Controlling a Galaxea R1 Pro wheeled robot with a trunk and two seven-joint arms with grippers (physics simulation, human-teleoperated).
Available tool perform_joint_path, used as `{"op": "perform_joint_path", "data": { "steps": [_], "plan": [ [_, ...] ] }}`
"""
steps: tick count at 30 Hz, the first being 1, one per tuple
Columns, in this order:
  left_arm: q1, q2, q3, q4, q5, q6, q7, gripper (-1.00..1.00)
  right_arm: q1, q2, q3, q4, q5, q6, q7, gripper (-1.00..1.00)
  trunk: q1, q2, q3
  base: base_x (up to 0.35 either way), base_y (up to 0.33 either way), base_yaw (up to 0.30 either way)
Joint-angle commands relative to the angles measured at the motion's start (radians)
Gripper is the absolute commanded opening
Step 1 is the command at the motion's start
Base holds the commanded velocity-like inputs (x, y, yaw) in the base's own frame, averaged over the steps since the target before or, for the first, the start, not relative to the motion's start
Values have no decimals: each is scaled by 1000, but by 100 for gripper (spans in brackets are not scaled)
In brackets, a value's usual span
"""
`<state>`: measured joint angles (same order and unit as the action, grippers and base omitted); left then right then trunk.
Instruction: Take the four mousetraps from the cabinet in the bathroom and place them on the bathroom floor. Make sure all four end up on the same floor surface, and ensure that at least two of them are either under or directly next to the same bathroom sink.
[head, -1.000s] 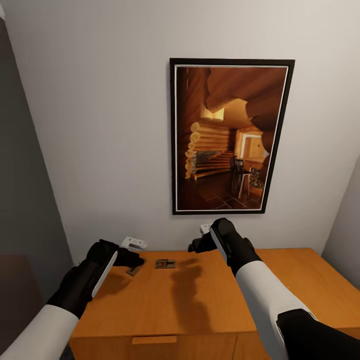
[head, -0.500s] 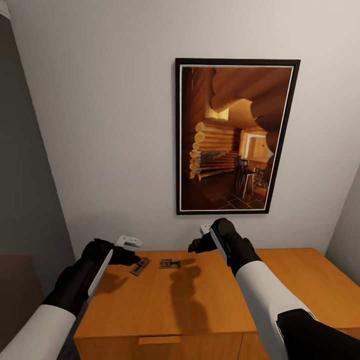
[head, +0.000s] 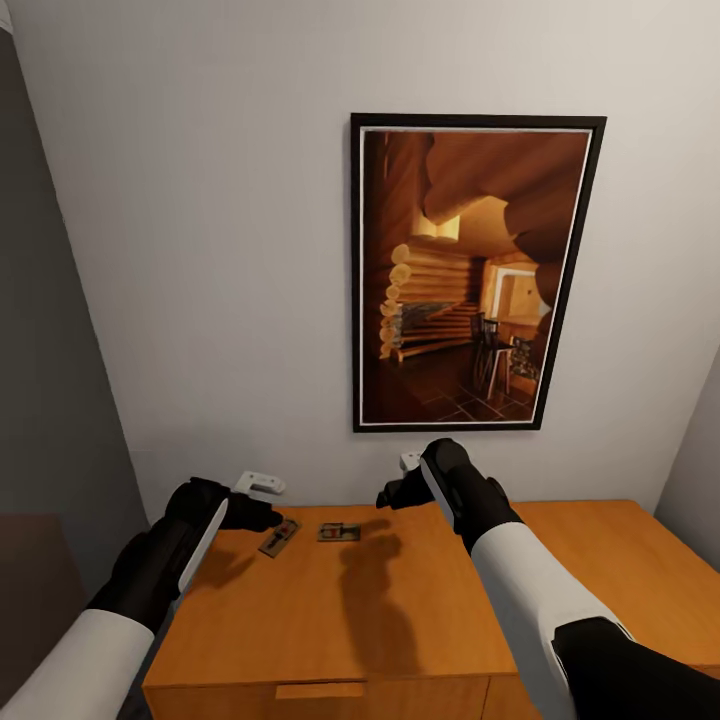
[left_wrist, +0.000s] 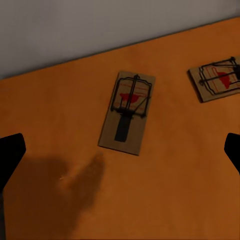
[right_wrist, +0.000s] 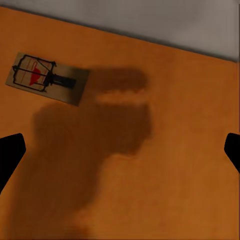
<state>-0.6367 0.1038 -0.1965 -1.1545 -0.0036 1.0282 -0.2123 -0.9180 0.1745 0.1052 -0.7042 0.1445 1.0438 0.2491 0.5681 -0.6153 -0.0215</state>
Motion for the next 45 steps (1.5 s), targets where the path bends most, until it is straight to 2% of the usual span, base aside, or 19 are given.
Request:
{"op": "perform_joint_path", "data": {
  "steps": [1,20,33,45],
  "plan": [
    [-1,1,-2,0,-1,4,-2,100,-1,0,1,-1,11,3,9,100,1,-2,-2,203,0,0],
    [-1,2,-1,-1,0,4,-5,100,-1,0,2,2,10,3,10,100,1,-2,-2,55,0,-2],
    [-1,5,-1,1,-1,4,-5,100,-1,0,0,52,11,3,3,100,1,-2,0,2,0,-143],
    [-1,6,0,4,-1,4,-4,100,-1,0,-1,75,11,3,-27,100,1,-2,0,0,0,-40]
  ]
}}
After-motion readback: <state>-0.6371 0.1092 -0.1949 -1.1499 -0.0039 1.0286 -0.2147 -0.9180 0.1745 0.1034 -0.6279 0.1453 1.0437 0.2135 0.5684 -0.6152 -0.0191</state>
